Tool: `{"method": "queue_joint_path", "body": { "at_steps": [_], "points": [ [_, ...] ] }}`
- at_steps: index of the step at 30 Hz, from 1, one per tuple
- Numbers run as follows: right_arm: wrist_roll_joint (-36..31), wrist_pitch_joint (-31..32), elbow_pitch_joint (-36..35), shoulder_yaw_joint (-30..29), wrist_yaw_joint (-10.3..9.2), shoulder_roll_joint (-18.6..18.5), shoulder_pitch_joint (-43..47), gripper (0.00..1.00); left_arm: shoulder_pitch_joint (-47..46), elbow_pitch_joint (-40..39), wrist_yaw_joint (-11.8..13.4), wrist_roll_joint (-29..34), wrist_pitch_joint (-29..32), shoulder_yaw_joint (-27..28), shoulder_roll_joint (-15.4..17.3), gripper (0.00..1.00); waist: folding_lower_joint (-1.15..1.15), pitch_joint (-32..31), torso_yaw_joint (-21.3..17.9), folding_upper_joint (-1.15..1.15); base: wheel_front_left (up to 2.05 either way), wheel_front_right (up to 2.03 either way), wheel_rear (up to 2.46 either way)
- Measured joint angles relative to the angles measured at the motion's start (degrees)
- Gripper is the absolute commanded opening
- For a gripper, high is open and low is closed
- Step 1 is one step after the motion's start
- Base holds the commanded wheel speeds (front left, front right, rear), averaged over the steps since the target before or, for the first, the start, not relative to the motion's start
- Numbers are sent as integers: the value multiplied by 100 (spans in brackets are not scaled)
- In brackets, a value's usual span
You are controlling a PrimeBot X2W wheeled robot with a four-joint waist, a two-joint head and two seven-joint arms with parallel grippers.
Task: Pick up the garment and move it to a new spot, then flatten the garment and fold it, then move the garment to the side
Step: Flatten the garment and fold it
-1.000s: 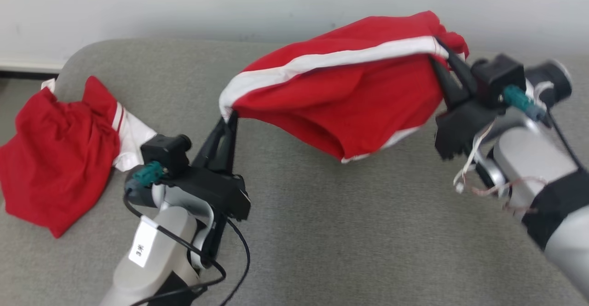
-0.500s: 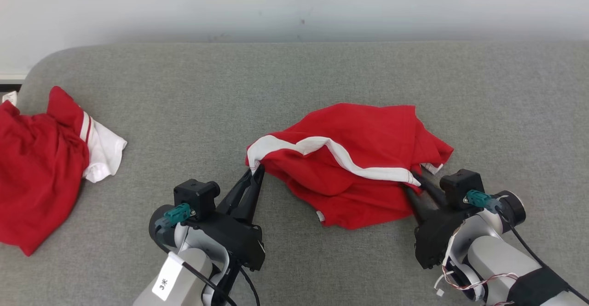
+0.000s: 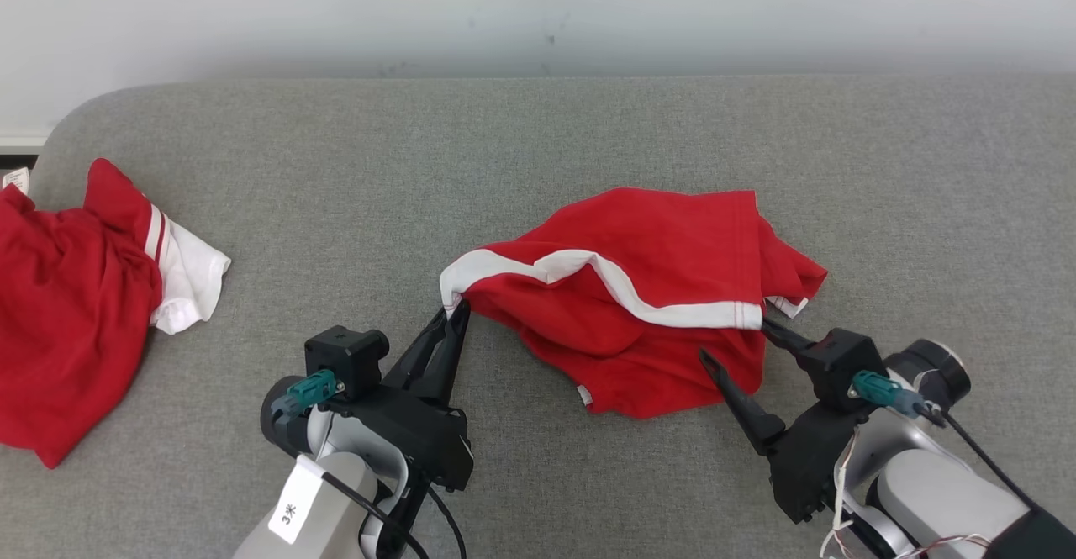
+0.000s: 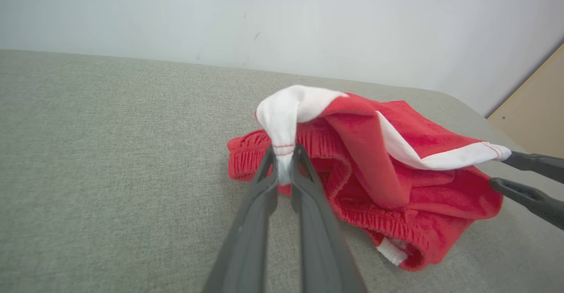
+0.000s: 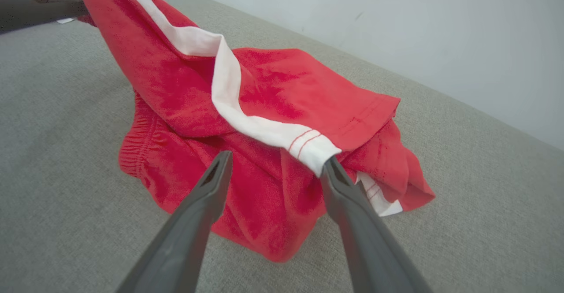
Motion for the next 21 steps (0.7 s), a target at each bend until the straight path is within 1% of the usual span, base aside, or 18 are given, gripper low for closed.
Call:
{"method": "queue_joint_path", "body": {
  "at_steps": [3, 6, 8, 13, 15, 21],
  "points": [
    [-68, 52, -430, -110, -32, -142, 65, 100, 0, 4, 0, -1, 0, 34, 2, 0, 0, -2, 0, 0, 0, 0, 0],
    [-209, 202, -661, -264, -35, -347, 120, 100, 1, 10, -1, -1, 0, 47, 1, 0, 0, -3, -6, 0, 0, 0, 0],
    [-237, 261, -689, -344, -37, -419, 153, 100, 1, 12, -1, -1, 0, 48, 0, 0, 0, -3, -9, 0, 0, 0, 0],
    [-495, 630, -655, -924, -37, -573, 427, 100, 1, 20, -42, -2, 0, 49, -8, 0, 0, 5, -27, 0, 0, 0, 0],
    [-616, 713, -806, -1046, -37, -592, 435, 100, 1, 21, -43, -2, 0, 53, -9, 0, 0, 9, -32, 0, 0, 0, 0],
    [-967, 1167, -1241, -959, -37, -605, 428, 100, -7, 30, -44, -3, 0, 52, -55, 0, 0, 36, -9, 0, 0, 0, 0]
  ]
}}
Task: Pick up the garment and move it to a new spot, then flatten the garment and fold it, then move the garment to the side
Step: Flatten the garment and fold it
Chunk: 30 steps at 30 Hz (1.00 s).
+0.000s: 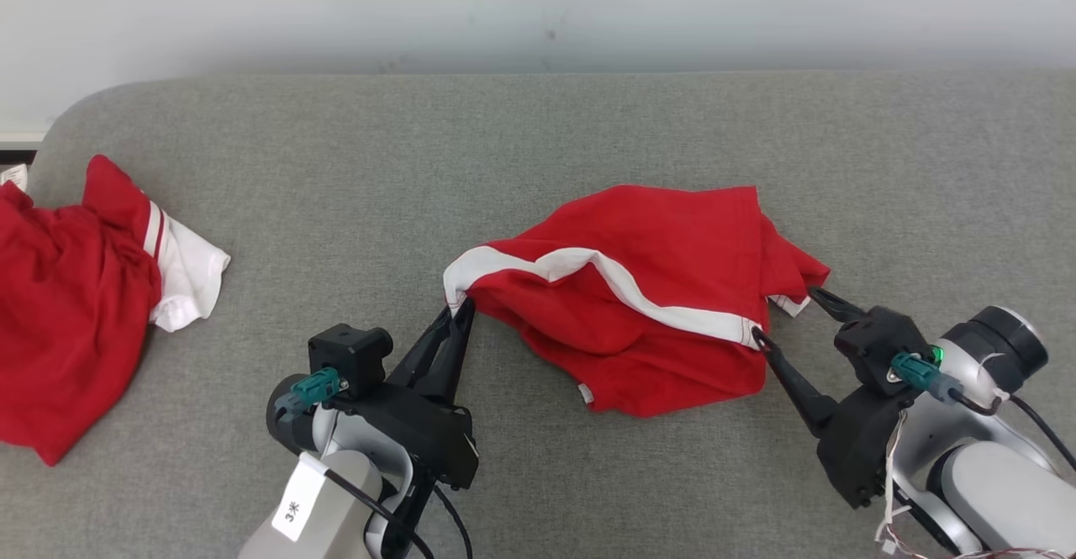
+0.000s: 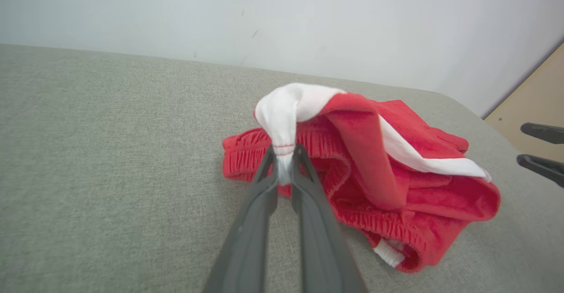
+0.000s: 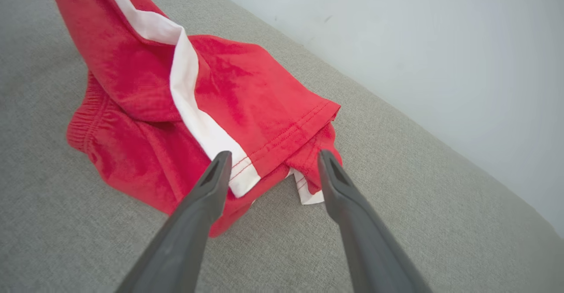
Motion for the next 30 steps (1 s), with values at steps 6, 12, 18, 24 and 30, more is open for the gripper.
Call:
{"method": "queue_joint_path", "body": {
  "at_steps": [6, 12, 18, 24, 30],
  "points": [
    [-313, 469, -114, -63, 0, -186, 64, 100, -24, 35, -46, -3, 0, -18, -67, 0, 0, 37, 105, 0, 0, 0, 0],
    [-368, 794, -298, -60, 0, -182, 118, 100, -24, 83, -49, -9, 0, -11, -74, 0, 0, 69, 168, 0, 0, 0, 0],
    [-441, 1102, -321, -122, 0, -214, 241, 100, -42, 100, -51, -16, 0, -5, -86, 0, 0, 98, 208, 0, 0, 0, 0],
    [-487, 1255, -392, -116, 0, -233, 205, 100, -115, 101, -52, -16, 0, -5, -99, 0, 0, 149, 213, 0, 0, 0, 0],
    [-538, 1395, -377, -49, 7, -249, 54, 100, -153, 102, -58, -16, 0, -22, -120, 0, 0, 208, 256, 0, 0, 0, 0]
  ]
}}
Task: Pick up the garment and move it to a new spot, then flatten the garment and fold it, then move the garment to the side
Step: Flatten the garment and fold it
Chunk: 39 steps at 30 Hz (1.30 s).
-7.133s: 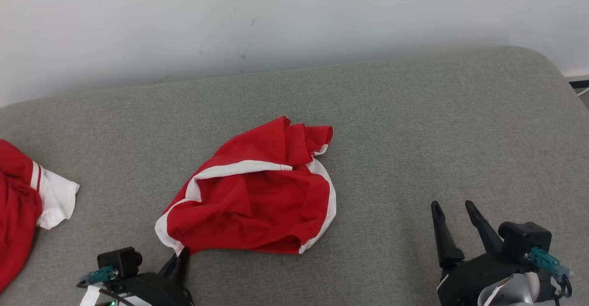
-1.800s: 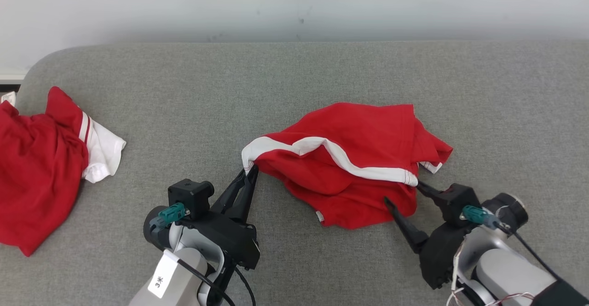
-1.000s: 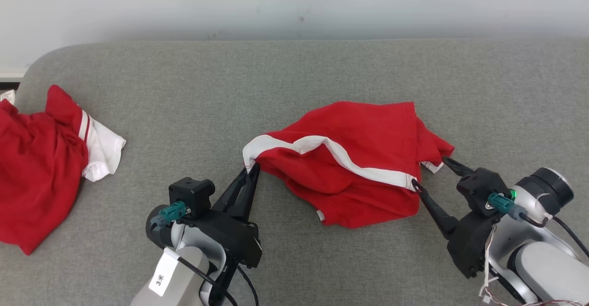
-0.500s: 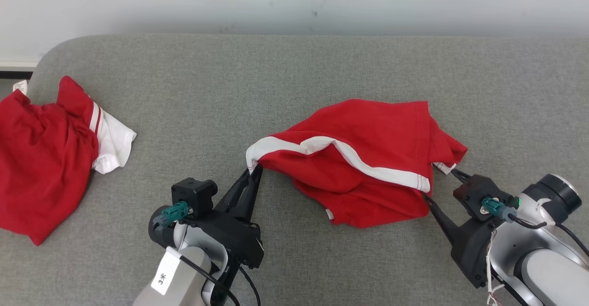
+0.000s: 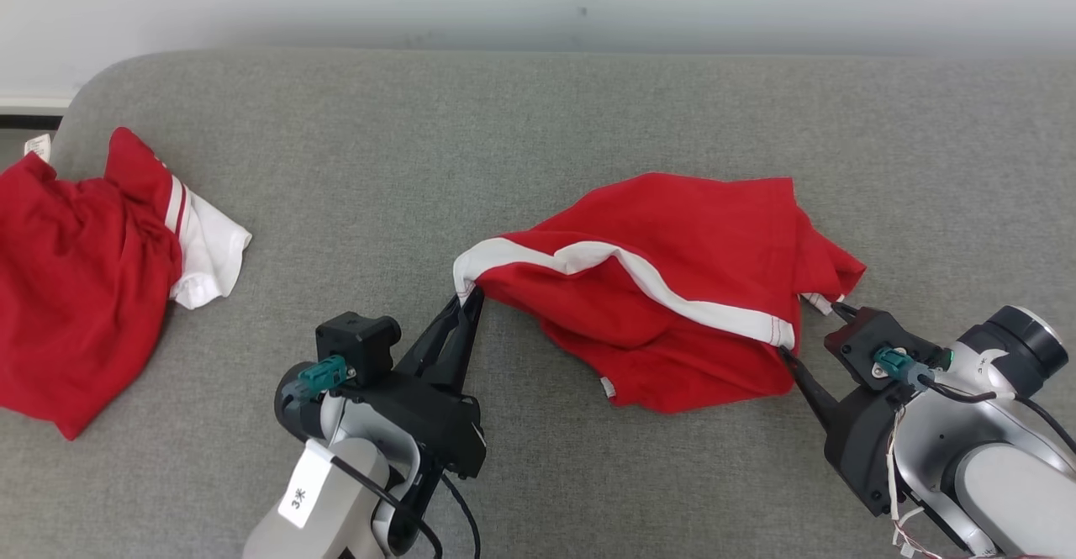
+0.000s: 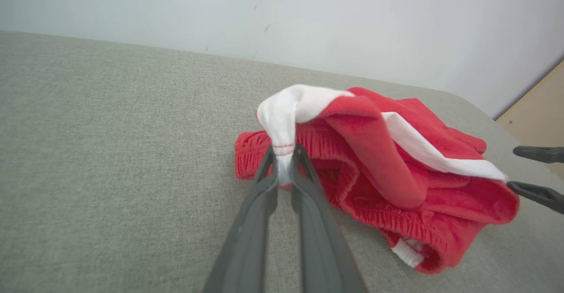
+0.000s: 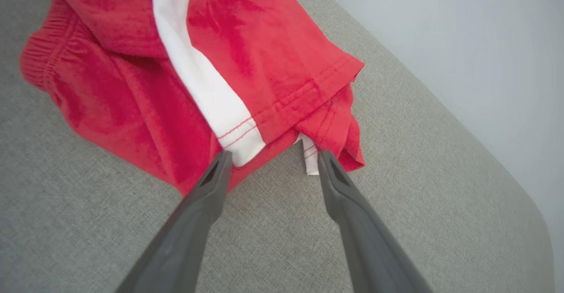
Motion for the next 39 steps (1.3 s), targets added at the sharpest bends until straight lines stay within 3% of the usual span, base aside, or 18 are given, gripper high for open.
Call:
{"method": "queue_joint_path", "body": {
  "at_steps": [18, 39],
  "points": [
    [-30, 155, 67, 305, 233, 176, -143, 100, -92, 74, -44, -70, 0, 63, -48, 0, 0, 109, 148, 0, 0, 0, 0],
    [32, -16, 96, 19, 172, 113, -136, 100, -98, 130, -51, -75, -1, 52, -69, 0, 0, 103, 26, 0, 0, 0, 0]
  ]
}}
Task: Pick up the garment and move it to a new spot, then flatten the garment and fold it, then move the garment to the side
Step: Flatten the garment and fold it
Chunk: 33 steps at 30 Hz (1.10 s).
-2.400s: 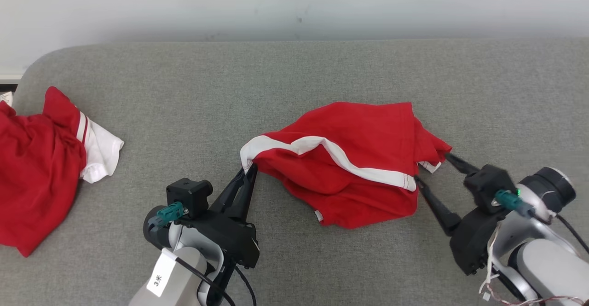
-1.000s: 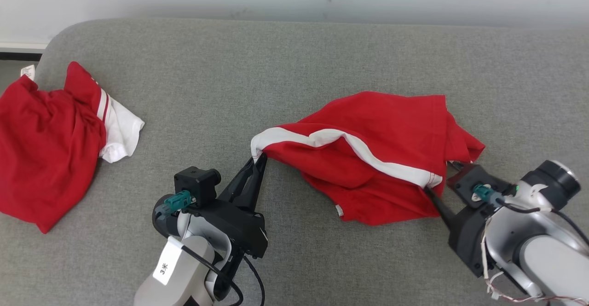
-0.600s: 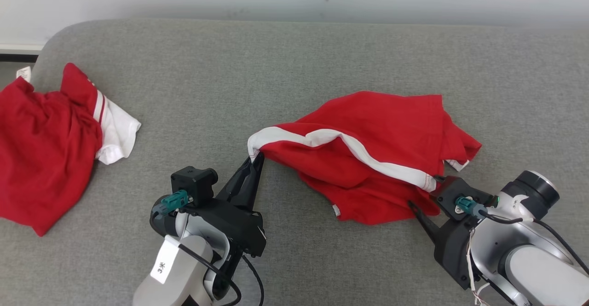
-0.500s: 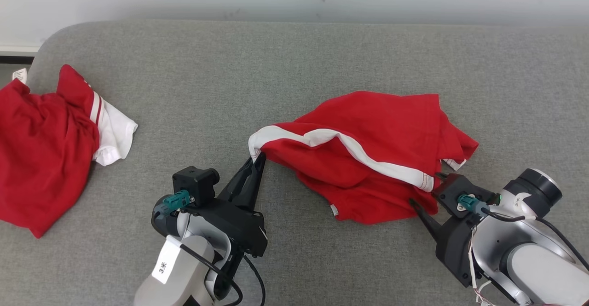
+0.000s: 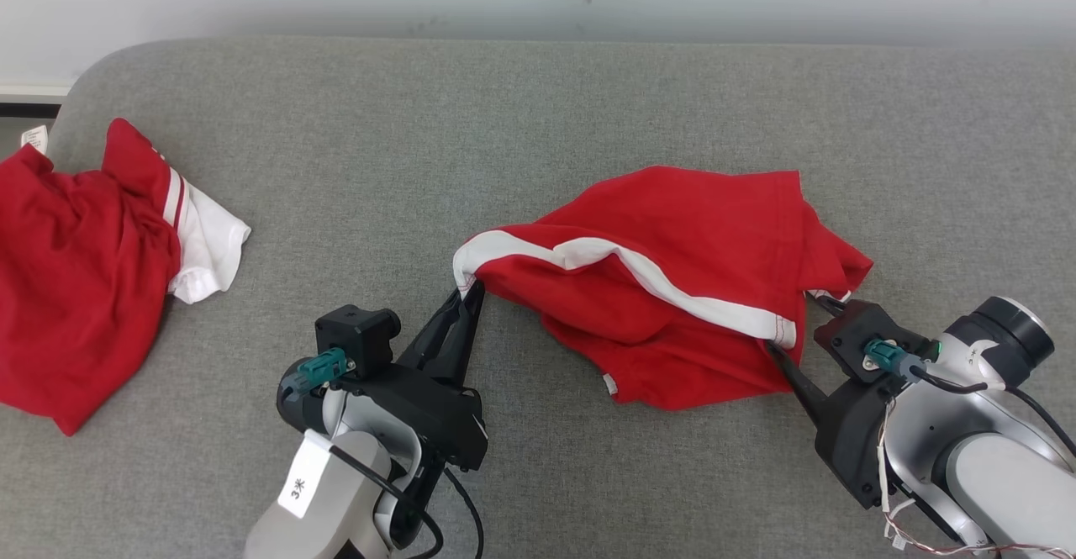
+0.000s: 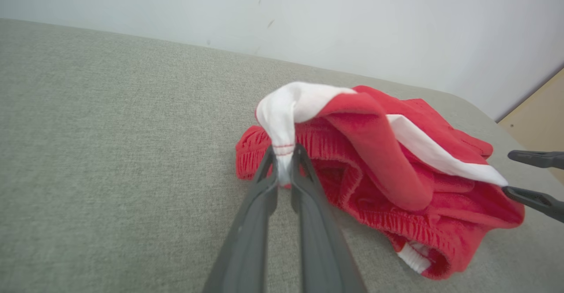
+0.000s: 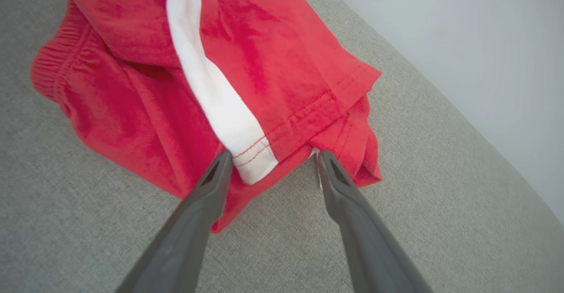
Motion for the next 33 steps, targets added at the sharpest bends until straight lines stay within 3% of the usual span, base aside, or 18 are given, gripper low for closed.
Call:
{"method": "queue_joint_path", "body": {
  "at_steps": [5, 6, 7, 9, 11, 12, 13, 25, 33],
  "points": [
    [0, -33, 66, 10, -1, 24, -7, 100, 0, 1, -1, 1, 0, -9, -7, 0, 0, 24, 16, 0, 0, 0, 0],
    [0, -38, 80, 10, -1, 37, -8, 88, 0, 1, -12, 1, 1, -11, -9, 0, 0, 30, 22, 0, 0, 0, 0],
    [0, -54, 99, 9, -1, 48, -9, 44, 0, 1, -48, 1, 0, -11, -10, 0, 0, 35, 29, 0, 0, 0, 0],
    [1, -86, 155, 4, -2, 58, -9, 27, 0, 1, -48, 1, 0, -11, -11, 0, 0, 44, 45, 0, 0, 0, 0],
    [25, -89, 190, 0, -3, 60, -9, 22, 0, 2, -48, 1, 0, -11, -12, 0, 0, 52, 61, 0, 0, 0, 0],
    [27, -91, 199, -1, -3, 67, -9, 6, 0, 5, -48, 1, 1, -10, -13, 0, 0, 54, 69, 0, 0, 0, 0],
    [27, -92, 210, -2, -3, 77, -9, 0, 0, 10, -48, 1, 0, -10, -13, 0, 0, 56, 76, 0, 0, 0, 0],
    [70, -407, 218, -146, -21, 235, -76, 0, 0, -27, -12, 19, 1, 137, -22, 0, 0, -14, 73, 0, 0, 0, 0],
    [83, -1140, -391, -905, -114, 261, -305, 0, -286, -1140, 119, 285, 0, 560, 92, 0, 0, -203, -34, 0, 0, 0, 0]
  ]
}}
